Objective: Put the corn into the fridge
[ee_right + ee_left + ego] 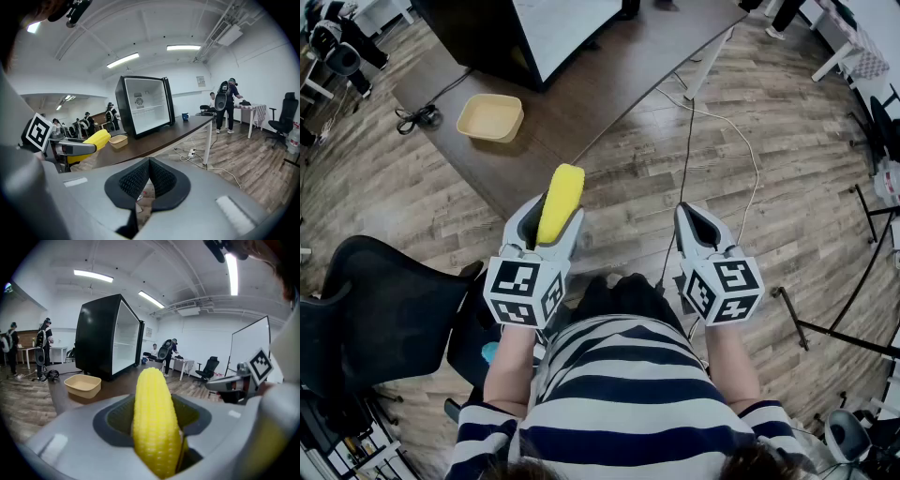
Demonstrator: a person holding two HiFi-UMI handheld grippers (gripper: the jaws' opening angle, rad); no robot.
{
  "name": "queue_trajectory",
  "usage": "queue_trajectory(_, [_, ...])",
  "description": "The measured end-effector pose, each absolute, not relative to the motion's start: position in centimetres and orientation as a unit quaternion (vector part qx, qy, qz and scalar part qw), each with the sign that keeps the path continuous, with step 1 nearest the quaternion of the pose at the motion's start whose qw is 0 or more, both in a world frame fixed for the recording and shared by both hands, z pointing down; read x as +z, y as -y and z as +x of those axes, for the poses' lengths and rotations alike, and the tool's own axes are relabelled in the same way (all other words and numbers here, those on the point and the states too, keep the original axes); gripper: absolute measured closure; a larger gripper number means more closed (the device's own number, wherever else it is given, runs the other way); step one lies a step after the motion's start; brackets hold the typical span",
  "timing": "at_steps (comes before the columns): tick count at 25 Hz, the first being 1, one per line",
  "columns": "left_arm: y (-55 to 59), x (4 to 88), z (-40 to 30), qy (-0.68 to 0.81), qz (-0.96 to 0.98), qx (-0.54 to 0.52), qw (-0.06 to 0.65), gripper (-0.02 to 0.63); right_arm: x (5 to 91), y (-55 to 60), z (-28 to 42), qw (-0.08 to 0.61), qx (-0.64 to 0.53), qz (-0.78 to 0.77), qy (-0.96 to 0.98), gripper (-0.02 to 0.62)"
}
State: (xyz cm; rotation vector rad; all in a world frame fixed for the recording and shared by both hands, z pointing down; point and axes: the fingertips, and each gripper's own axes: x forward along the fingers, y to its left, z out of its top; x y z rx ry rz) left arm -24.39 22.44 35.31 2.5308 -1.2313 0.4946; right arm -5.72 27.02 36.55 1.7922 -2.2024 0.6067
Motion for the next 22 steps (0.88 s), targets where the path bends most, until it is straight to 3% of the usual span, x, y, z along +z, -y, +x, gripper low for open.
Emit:
queue_trajectory(7, [-22.2, 35.3, -24.7, 0.425, 0.877, 0.173, 0.146, 0.606, 36.3, -26.7, -5.9, 0.094, 0.222, 0.612, 0.753, 0.598])
queue_trajectory(22, [-19.5, 35.8, -22.1, 0.416, 0.877, 0.184, 0.153, 0.606, 37.6, -24.3, -3.8, 0.116, 0.238, 0.606, 0.750, 0.598])
